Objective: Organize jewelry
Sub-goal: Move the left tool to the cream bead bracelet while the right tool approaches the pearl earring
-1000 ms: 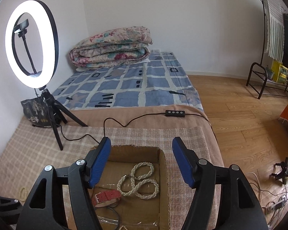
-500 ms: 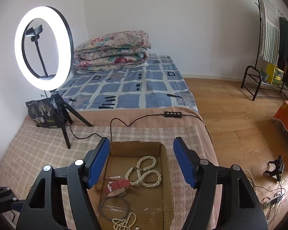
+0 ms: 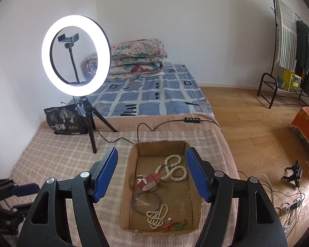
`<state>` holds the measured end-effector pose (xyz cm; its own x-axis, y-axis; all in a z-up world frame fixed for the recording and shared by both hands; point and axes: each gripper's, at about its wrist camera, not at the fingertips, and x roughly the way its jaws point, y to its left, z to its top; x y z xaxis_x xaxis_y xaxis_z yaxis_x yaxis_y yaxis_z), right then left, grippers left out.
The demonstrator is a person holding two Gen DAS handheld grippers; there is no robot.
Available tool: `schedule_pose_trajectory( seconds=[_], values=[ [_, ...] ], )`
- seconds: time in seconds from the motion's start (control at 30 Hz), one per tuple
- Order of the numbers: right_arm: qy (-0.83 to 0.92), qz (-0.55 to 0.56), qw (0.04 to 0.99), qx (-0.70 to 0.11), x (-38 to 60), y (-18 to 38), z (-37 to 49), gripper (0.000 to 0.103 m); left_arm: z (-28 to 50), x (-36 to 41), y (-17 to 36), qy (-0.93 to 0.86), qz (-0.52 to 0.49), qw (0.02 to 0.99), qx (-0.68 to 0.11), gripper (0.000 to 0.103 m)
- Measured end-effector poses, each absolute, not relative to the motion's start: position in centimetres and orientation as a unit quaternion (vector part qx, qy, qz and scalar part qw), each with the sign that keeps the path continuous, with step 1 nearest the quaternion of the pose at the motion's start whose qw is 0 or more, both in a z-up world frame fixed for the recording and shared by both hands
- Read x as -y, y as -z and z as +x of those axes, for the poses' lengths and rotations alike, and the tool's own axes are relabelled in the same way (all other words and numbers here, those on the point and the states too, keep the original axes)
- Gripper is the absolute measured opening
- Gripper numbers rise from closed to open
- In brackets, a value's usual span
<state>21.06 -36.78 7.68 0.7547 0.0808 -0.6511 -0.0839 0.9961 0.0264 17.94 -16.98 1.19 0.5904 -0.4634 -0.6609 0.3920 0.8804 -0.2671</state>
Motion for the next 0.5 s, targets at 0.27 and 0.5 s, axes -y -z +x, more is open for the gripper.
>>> schedule_pose_trajectory(
  seconds=[0.27, 0.5],
  values=[
    [-0.075, -0.013, 0.932, -0.355, 32.0, -6.4, 17.2, 0.068, 16.7, 9.9, -0.2, 0.198, -0.066, 0.899, -0.385, 0.042],
    [-0.119, -0.01, 0.922, -0.367, 27.8, -4.6, 14.3, 0.068, 16.6, 5.2, 1.9, 0.163, -0.076, 0.899, -0.4, 0.042]
  ],
)
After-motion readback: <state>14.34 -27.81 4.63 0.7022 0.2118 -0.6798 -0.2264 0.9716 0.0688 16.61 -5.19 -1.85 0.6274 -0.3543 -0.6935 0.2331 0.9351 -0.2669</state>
